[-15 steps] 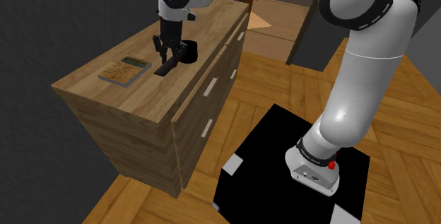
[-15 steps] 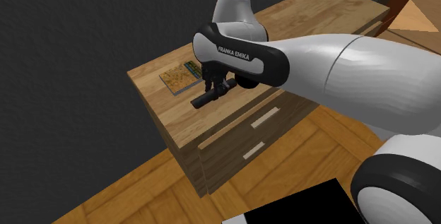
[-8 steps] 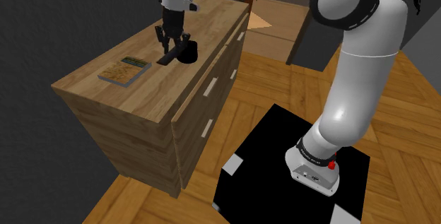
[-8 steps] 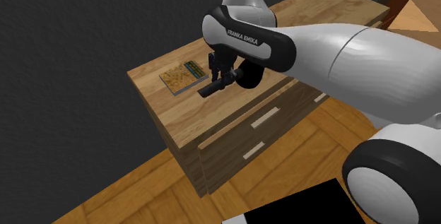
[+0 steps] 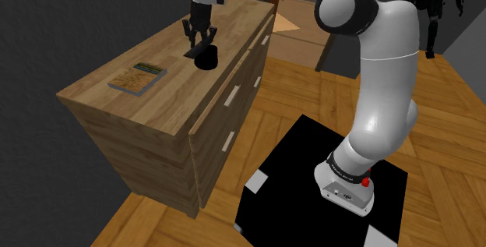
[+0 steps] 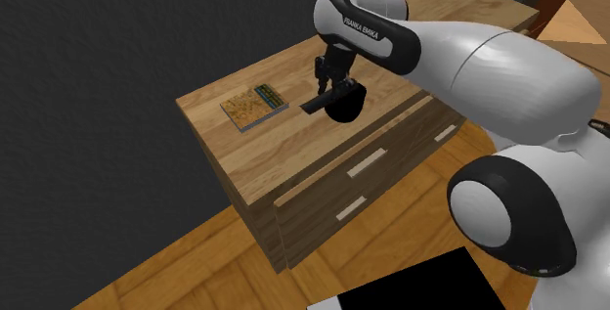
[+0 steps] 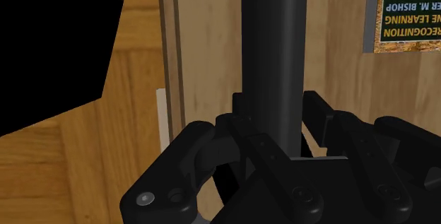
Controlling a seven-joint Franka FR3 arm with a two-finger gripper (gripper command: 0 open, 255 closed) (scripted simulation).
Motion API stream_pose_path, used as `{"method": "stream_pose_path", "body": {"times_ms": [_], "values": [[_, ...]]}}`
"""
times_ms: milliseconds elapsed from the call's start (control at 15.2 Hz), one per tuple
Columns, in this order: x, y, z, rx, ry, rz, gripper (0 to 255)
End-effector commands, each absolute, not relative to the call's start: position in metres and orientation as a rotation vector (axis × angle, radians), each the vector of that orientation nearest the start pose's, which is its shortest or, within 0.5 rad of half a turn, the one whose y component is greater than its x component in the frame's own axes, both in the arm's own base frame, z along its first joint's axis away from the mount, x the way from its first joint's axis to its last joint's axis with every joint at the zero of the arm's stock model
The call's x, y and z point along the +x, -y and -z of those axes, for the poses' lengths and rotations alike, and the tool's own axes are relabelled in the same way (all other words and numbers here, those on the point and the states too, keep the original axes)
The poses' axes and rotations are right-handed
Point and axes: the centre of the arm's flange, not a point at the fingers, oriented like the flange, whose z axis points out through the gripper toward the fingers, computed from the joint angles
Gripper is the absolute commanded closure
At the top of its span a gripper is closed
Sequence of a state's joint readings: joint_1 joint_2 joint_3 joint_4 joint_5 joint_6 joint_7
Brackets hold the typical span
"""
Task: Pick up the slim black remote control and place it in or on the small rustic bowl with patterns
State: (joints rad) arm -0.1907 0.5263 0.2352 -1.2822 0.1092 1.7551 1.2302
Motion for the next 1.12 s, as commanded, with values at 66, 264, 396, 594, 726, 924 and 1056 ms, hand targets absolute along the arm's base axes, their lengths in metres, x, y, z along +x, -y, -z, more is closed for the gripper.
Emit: {"method": "stream_pose_path", "body": {"times_ms": [66, 264, 396, 594, 726, 924, 1056], "values": [[0.723, 0.028, -0.451, -2.424, -1.723, -0.246, 255], [0.743, 0.062, -0.449, -2.424, -1.723, -0.246, 255], [0.749, 0.073, -0.443, -2.424, -1.723, -0.246, 255], [0.749, 0.073, -0.427, -2.424, -1.723, -0.246, 255], [0.749, 0.073, -0.416, -2.424, -1.723, -0.246, 255], [0.749, 0.073, -0.401, -2.424, -1.723, -0.246, 255], [0.749, 0.073, -0.391, -2.424, -1.723, -0.246, 255]]}}
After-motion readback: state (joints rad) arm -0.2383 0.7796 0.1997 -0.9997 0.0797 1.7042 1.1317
